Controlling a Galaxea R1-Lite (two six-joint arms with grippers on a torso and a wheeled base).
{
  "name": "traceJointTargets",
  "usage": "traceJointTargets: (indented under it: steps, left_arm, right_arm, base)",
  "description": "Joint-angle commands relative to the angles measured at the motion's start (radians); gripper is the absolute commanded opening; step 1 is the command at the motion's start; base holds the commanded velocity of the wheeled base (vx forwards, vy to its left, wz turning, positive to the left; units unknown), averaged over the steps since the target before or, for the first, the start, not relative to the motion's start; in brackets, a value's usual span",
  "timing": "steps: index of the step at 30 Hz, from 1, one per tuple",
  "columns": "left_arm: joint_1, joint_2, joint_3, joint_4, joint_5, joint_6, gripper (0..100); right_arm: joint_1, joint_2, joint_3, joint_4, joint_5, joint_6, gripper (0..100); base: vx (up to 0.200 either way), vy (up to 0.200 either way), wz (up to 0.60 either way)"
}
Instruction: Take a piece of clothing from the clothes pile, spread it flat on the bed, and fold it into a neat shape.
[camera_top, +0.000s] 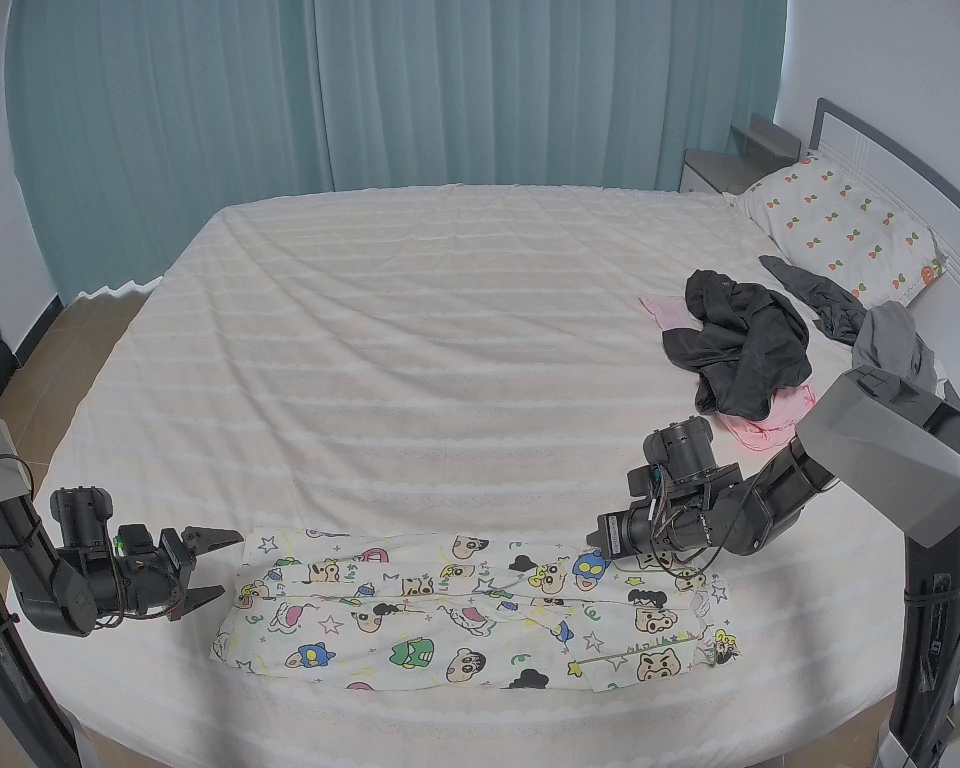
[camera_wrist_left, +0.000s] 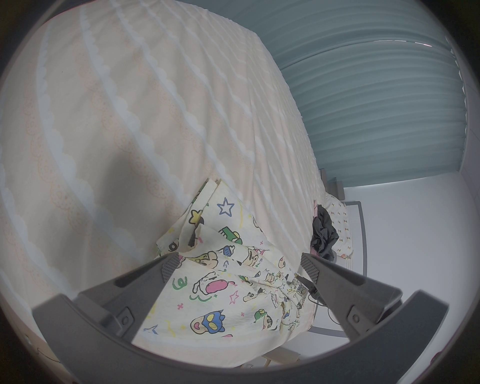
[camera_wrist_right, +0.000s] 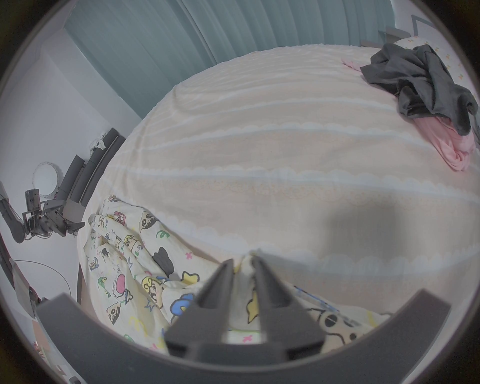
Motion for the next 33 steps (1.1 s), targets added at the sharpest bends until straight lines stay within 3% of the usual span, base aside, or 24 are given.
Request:
traceJointTargets:
  steps: [1, 19, 28, 29, 33]
  left_arm:
    - [0.000, 0.000, 0.000, 0.000, 0.000, 0.000, 100]
    - [0.000, 0.000, 0.002, 0.000, 0.000, 0.000, 100]
    - [0.000, 0.002, 0.012, 0.000, -0.002, 0.038, 100]
    - [0.000, 0.000, 0.012, 0.000, -0.002, 0.040, 100]
    - [0.000, 0.000, 0.012, 0.000, -0.002, 0.040, 100]
  right_arm:
    - [0.002, -0.032, 0.022, 0.000, -0.012, -0.002, 0]
    - [0.129, -0.125, 0.094, -0.040, -0.026, -0.009, 0]
    - [0.142, -0.070, 0.062, -0.043, -0.055, -0.004, 0]
    - [0.143, -0.069, 0.062, -0.043, -0.054, 0.002, 100]
    - [0.143, -0.084, 0.070, -0.045, -0.052, 0.007, 100]
  base:
    - [0.000, 0.000, 0.00]
    - [0.000, 0.000, 0.00]
    - [0.000, 0.000, 0.00]
    - [0.000, 0.000, 0.00]
    - [0.000, 0.000, 0.00]
